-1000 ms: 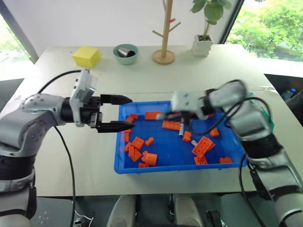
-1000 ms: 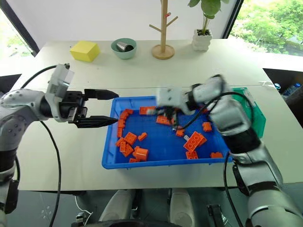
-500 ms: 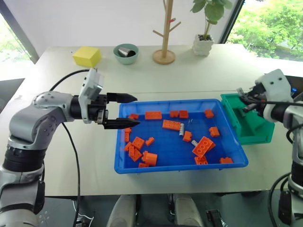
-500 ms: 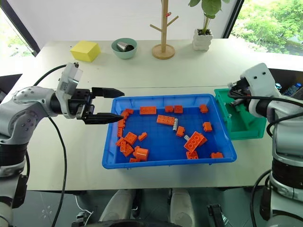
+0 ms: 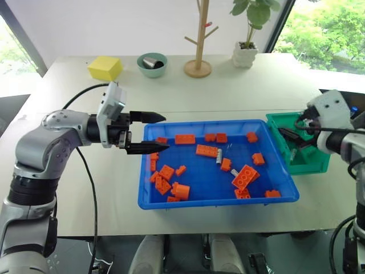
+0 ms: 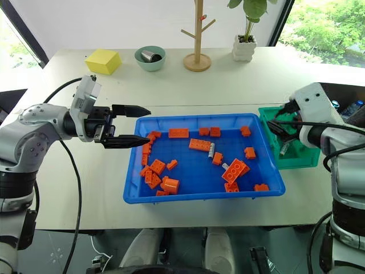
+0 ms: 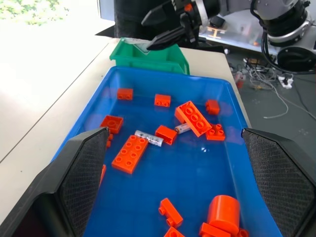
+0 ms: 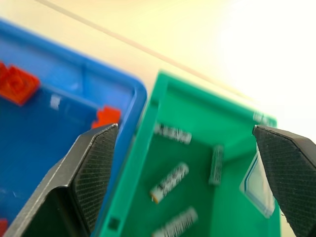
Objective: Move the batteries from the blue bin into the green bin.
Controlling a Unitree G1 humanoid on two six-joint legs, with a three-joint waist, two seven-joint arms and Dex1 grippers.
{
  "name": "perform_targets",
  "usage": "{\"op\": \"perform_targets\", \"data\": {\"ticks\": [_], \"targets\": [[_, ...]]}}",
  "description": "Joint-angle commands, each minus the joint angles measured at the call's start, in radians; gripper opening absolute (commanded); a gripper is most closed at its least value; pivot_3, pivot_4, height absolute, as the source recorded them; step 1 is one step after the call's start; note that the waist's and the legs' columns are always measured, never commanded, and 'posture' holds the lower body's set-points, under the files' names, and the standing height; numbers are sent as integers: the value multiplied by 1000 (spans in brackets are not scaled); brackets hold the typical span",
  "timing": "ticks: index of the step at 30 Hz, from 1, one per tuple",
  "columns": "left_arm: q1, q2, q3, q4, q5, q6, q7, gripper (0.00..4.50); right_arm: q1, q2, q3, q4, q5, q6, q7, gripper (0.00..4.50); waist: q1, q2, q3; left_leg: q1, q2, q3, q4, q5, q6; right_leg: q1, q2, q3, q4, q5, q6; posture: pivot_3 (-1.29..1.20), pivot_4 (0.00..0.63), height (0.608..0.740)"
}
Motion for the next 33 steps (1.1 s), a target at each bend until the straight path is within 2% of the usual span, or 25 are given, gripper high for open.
{"op": "perform_targets", "data": {"ticks": [1,7,13,24,33], "targets": [[-3,3,20,-28,-6,-9,-1,4500,-106,40,15,-116,101,146,-8,4474,-2,0,0,0,0,0,0,0,0,0,0,0,0,0,0,0,150,702],[-1,6,21,-35,-7,-6,1,4500,-141,205,98,-194,180,367,-85,4474,3,0,0,-1,0,-1,0,0,0,0,0,0,0,0,0,0,150,702],[0,9,26,-39,-7,-8,3,4500,-108,307,155,-141,208,390,-168,4474,0,0,0,-1,-1,-1,1,0,0,0,0,0,-1,0,0,0,150,702],[26,17,50,-63,-13,-9,16,4500,-82,335,276,-47,242,357,-230,4474,-6,0,0,-1,-1,-1,0,0,0,-1,0,0,0,0,0,0,150,702],[23,21,51,-67,-15,-7,26,4500,-59,289,407,31,237,237,-239,4474,-6,0,0,-1,-1,-1,0,0,0,0,1,0,0,0,0,0,150,702]]}}
